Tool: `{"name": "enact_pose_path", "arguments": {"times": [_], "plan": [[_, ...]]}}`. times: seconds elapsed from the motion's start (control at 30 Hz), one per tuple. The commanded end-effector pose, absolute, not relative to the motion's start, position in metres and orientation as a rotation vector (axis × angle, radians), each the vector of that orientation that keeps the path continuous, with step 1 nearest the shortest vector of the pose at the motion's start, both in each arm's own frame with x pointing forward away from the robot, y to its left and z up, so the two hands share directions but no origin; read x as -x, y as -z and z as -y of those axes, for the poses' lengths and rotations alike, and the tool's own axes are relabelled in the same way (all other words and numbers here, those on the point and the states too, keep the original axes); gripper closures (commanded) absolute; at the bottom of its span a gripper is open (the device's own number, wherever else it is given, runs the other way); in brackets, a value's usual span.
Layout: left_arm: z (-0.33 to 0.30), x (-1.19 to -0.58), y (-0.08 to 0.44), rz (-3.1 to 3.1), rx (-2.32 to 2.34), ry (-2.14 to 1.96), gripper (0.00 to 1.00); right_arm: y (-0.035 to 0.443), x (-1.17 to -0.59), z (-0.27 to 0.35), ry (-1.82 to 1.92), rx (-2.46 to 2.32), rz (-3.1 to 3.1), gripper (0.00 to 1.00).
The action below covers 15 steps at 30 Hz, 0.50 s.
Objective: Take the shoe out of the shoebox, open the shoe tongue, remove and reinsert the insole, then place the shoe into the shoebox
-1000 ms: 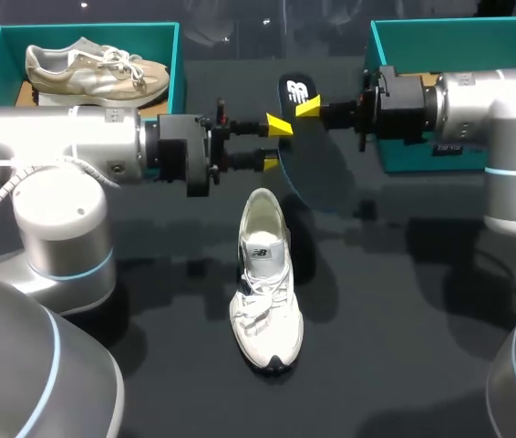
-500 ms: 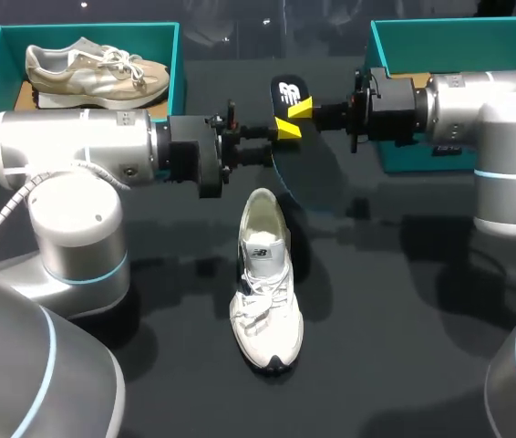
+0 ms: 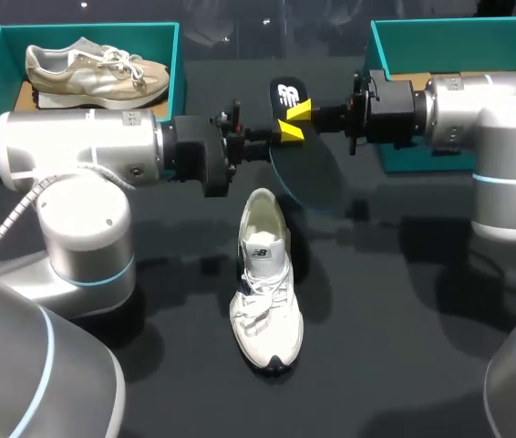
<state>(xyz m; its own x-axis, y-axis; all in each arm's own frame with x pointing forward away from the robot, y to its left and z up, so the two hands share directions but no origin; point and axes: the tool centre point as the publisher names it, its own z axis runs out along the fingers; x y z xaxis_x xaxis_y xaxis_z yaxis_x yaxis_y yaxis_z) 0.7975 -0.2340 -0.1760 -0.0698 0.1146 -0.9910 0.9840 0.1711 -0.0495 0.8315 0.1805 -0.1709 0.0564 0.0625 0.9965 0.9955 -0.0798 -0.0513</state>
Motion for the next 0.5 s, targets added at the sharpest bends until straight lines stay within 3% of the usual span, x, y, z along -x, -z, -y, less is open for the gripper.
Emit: {"name": "enact_pose_path", "arguments": {"times": [0.03, 0.1, 0.13, 0.37, 0.4, 0.47, 0.5], "plan": [[0.2384, -0.7985, 0.1770, -1.423, -1.139, 1.059, 0.85, 0.1707, -0.8299, -0.1805, 1.195, 1.343, 1.178, 1.00], [0.2383, -0.7985, 0.1771, -1.423, -1.139, 1.058, 0.91, 0.1707, -0.8297, -0.1805, 1.195, 1.343, 1.177, 1.00], [0.2383, -0.7985, 0.1772, -1.424, -1.139, 1.058, 1.00, 0.1708, -0.8297, -0.1805, 1.196, 1.343, 1.177, 1.00], [0.2379, -0.7967, 0.1774, -1.421, -1.139, 1.056, 1.00, 0.1711, -0.8289, -0.1817, 1.210, 1.340, 1.169, 1.00], [0.2366, -0.7962, 0.1772, -1.421, -1.139, 1.057, 1.00, 0.1714, -0.8283, -0.1813, 1.219, 1.336, 1.167, 0.91], [0.2317, -0.7945, 0.1762, -1.418, -1.137, 1.057, 1.00, 0.1707, -0.8264, -0.1795, 1.233, 1.334, 1.165, 0.40], [0.2289, -0.7940, 0.1756, -1.416, -1.135, 1.056, 1.00, 0.1702, -0.8250, -0.1777, 1.239, 1.333, 1.165, 0.00]]}}
